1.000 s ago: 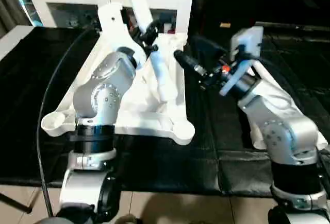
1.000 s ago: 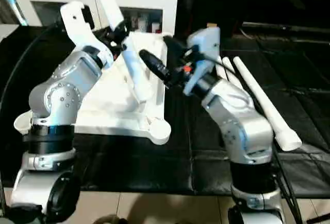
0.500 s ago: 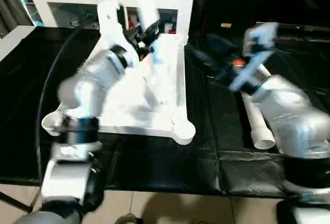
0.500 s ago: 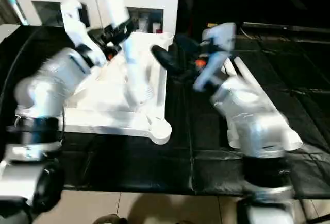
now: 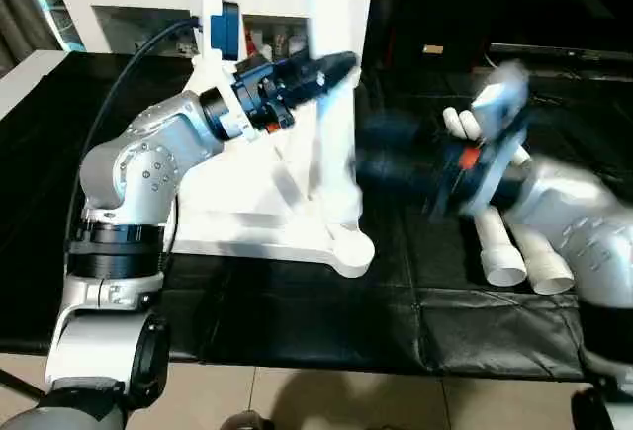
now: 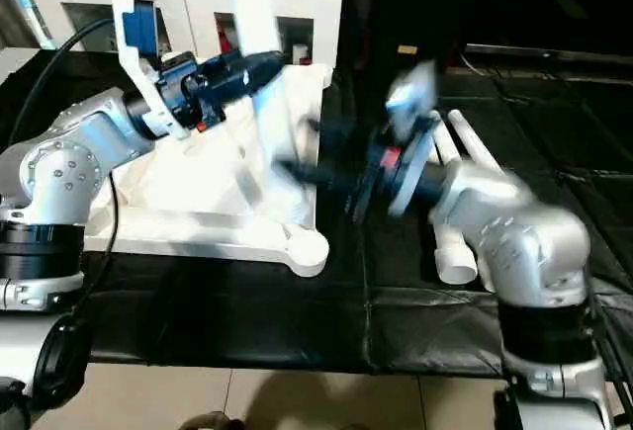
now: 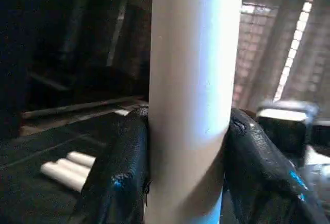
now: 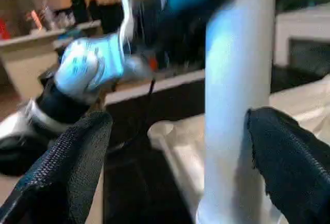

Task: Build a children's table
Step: Pick table leg

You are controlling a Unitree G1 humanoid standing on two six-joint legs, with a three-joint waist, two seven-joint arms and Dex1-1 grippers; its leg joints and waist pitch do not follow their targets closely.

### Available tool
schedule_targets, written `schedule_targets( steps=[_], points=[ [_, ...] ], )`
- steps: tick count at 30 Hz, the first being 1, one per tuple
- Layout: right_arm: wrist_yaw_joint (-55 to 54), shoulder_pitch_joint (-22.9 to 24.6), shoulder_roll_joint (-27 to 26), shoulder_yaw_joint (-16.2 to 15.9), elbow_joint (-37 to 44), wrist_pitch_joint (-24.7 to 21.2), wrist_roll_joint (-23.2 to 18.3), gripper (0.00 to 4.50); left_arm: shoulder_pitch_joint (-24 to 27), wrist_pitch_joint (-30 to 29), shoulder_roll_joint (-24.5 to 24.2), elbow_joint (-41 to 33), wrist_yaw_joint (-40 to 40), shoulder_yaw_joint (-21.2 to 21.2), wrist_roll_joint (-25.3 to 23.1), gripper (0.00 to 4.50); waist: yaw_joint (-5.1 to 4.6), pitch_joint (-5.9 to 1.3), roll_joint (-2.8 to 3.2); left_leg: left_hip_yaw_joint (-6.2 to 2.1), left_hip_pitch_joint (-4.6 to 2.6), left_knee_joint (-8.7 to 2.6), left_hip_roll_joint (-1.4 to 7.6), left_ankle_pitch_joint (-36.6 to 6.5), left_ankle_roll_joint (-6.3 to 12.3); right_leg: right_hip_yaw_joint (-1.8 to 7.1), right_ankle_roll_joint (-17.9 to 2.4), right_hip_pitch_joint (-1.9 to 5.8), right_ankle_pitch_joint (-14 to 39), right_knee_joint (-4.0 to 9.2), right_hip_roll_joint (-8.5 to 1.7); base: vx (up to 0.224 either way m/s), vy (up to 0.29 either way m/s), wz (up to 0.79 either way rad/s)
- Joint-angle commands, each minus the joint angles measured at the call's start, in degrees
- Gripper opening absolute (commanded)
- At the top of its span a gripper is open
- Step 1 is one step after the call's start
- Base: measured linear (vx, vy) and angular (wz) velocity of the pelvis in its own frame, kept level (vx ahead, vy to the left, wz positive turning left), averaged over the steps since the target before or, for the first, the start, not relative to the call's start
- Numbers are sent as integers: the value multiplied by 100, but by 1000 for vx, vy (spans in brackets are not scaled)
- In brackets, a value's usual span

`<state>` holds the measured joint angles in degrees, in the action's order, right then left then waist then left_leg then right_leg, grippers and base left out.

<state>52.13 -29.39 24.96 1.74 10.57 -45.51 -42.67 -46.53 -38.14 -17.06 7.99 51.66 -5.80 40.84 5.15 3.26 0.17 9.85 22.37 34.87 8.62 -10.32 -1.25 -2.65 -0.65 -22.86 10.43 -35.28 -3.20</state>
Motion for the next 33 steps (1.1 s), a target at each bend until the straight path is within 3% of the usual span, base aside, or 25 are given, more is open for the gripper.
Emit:
schedule_targets(
  steps=[1,3,4,13,22,33],
  points=[
    [88,7,74,-204,31,18,186,450,-2,-51,-23,-254,225,35,188,180,7,-407,27,-135,-132,-377,404,-833,13,264,-1362,320,825,373,-514,0,0,0],
    [63,-1,110,-337,-76,65,327,450,-2,-144,-38,-331,367,-10,318,180,-5,-402,28,-139,-134,-382,401,-886,-47,263,-1314,312,996,384,-510,0,0,0],
    [63,-1,110,-337,-76,65,327,450,-2,-144,-38,-331,367,-10,318,180,-9,-405,-7,-131,-139,-380,402,-887,-51,265,-1314,311,1002,386,-512,0,0,0],
    [126,-47,152,-153,-154,52,158,450,53,-242,-198,-359,571,-31,405,180,-6,-412,33,-133,-144,-373,401,-830,-2,262,-1318,301,888,373,-494,0,0,0],
    [396,-71,235,-436,-206,-13,227,450,86,-671,-124,-718,655,184,694,180,-1,-407,5,-127,-135,-363,393,-832,30,265,-1320,314,1026,383,-497,0,0,0],
    [401,-132,147,-661,-430,-39,385,347,38,-815,-17,-816,557,110,880,180,-6,-410,-10,-126,-129,-357,392,-786,44,265,-1318,314,971,380,-492,0,0,0]
  ],
)
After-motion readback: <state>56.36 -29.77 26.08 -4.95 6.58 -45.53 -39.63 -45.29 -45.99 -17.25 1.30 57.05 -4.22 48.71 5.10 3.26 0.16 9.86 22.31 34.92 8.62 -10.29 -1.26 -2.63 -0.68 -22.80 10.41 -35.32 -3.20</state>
